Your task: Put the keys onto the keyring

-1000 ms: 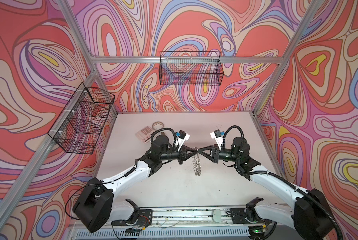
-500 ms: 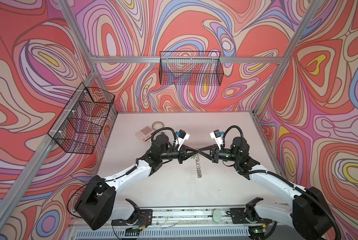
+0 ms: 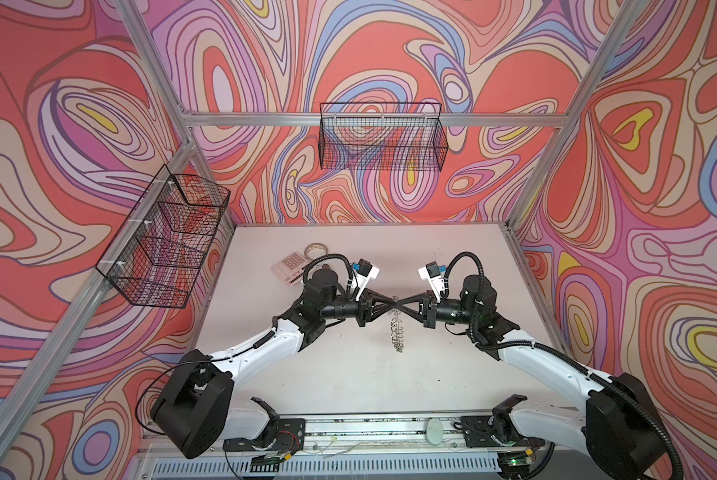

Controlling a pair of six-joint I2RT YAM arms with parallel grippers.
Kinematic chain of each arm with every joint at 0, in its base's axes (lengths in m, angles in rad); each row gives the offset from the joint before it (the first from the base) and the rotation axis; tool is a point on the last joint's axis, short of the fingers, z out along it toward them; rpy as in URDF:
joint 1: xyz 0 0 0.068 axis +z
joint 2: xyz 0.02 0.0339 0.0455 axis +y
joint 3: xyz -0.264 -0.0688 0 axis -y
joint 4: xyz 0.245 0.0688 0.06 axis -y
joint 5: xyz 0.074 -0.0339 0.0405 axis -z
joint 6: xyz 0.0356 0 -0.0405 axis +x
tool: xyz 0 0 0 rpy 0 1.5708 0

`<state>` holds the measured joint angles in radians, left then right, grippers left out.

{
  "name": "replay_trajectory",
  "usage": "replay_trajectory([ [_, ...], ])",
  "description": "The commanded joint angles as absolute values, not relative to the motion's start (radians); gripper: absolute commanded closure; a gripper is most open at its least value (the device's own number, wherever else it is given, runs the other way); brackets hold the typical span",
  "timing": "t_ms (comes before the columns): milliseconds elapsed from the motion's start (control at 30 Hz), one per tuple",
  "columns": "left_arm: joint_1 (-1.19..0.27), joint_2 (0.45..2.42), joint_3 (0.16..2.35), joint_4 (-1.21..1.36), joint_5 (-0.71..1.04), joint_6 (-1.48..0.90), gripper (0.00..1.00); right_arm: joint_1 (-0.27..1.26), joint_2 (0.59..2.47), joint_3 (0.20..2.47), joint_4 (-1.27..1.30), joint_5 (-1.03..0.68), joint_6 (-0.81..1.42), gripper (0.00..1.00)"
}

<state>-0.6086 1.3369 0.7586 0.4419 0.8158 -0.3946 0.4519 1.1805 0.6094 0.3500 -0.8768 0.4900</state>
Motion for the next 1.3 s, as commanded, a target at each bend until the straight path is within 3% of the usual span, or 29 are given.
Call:
replay_trajectory([
  [0, -0.601, 1.279, 0.785, 0.424, 0.781, -0.377, 0.66, 0.464, 1.157, 0.634, 0.333, -0.840, 0.463, 1.00],
  [200, -0.559, 1.205, 0.751, 0.445, 0.750, -0.439, 0.39, 0.465, 1.135, 0.650, 0.314, -0.786, 0.442, 1.00],
  [267, -0.540, 1.181, 0.739, 0.446, 0.722, -0.467, 0.19, 0.465, 1.125, 0.656, 0.286, -0.747, 0.427, 1.00],
  [300, -0.531, 1.168, 0.733, 0.439, 0.699, -0.480, 0.01, 0.465, 1.121, 0.662, 0.272, -0.728, 0.419, 1.00],
  [567, -0.468, 1.086, 0.692, 0.376, 0.583, -0.580, 0.00, 0.464, 1.079, 0.664, 0.243, -0.616, 0.399, 1.00],
  [867, -0.396, 1.117, 0.673, 0.471, 0.706, -0.718, 0.00, 0.464, 1.037, 0.692, 0.163, -0.384, 0.338, 1.00],
  [1267, -0.359, 1.270, 0.756, 0.390, 0.801, -0.896, 0.00, 0.464, 1.018, 0.707, 0.151, -0.221, 0.301, 1.00],
])
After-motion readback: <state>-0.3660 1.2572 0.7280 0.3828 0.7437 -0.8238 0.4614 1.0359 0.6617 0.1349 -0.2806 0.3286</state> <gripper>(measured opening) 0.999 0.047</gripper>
